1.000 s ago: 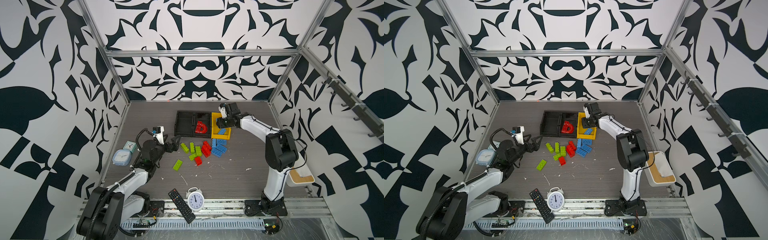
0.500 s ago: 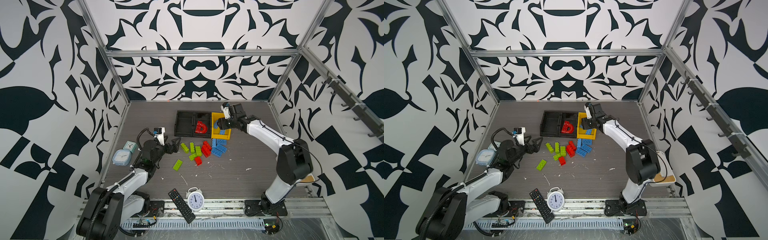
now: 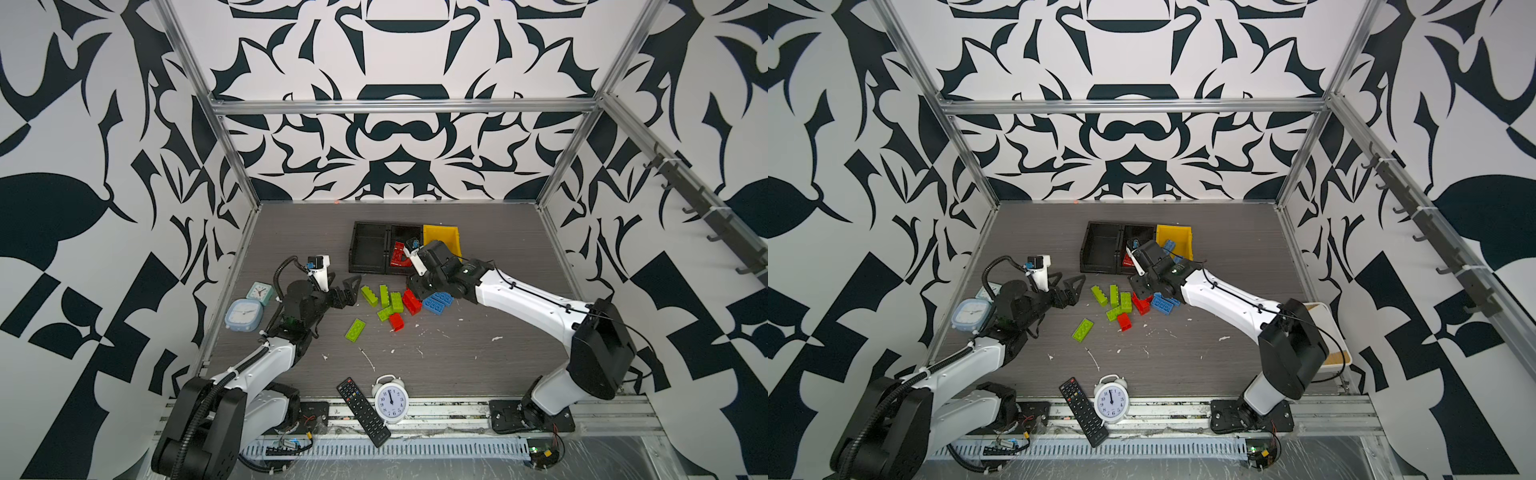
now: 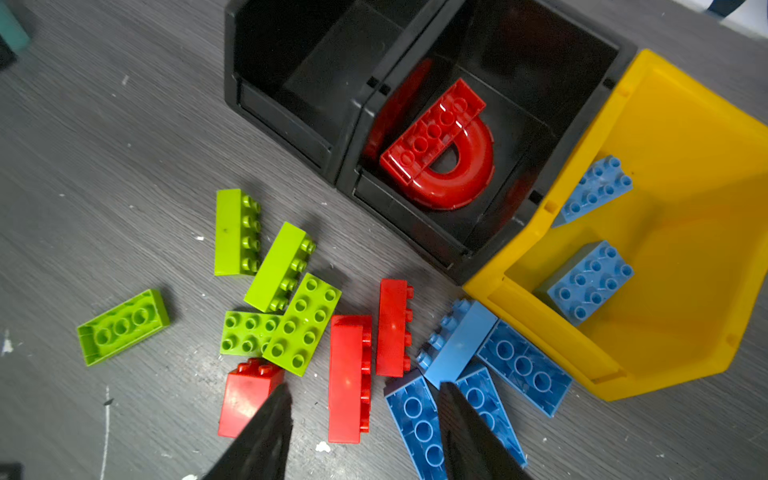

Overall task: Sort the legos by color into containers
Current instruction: 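Move the right gripper back to the pile and grasp a red brick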

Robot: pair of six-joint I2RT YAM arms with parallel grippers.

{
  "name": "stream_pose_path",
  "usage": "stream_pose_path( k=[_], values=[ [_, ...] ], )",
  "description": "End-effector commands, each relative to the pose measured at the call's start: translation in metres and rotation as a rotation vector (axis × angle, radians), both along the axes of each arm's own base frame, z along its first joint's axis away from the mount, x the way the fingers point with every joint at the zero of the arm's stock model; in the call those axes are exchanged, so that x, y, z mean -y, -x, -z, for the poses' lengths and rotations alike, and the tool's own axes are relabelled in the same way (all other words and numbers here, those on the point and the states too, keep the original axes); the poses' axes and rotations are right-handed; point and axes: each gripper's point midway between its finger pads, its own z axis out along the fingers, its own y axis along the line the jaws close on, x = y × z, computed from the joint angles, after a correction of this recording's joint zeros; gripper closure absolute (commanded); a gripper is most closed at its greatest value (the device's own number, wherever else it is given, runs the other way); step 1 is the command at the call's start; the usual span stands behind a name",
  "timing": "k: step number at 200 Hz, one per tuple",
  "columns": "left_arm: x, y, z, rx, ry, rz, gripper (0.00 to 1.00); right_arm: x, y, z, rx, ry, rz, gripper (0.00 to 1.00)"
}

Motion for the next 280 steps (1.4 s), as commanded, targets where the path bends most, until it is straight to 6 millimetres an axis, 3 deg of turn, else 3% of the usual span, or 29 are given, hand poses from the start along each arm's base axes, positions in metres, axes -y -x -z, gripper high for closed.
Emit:
stream_pose_path(
  k=[1, 113, 171, 219, 280],
  values=[
    [0.001, -0.002, -0.013, 0.030, 0.009, 0.000, 0.01, 0.003, 0.001, 0.006, -0.008, 0.031, 0.020, 0.42],
    [0.000, -0.002, -0.013, 0.040, 0.005, -0.005, 0.01, -0.008, 0.006, 0.044, -0.073, 0.071, -0.002, 0.43],
    [0.000, -0.002, -0.013, 0.041, 0.005, -0.007, 0.01, -0.013, 0.005, 0.062, -0.104, 0.085, -0.009, 0.49],
    [-0.002, -0.001, -0.015, 0.048, 0.007, -0.015, 0.01, -0.013, 0.007, 0.074, -0.119, 0.095, -0.010, 0.57],
    [-0.008, -0.001, -0.014, 0.050, 0.008, -0.052, 0.01, -0.015, 0.009, 0.078, -0.125, 0.079, -0.017, 0.74]
  ],
)
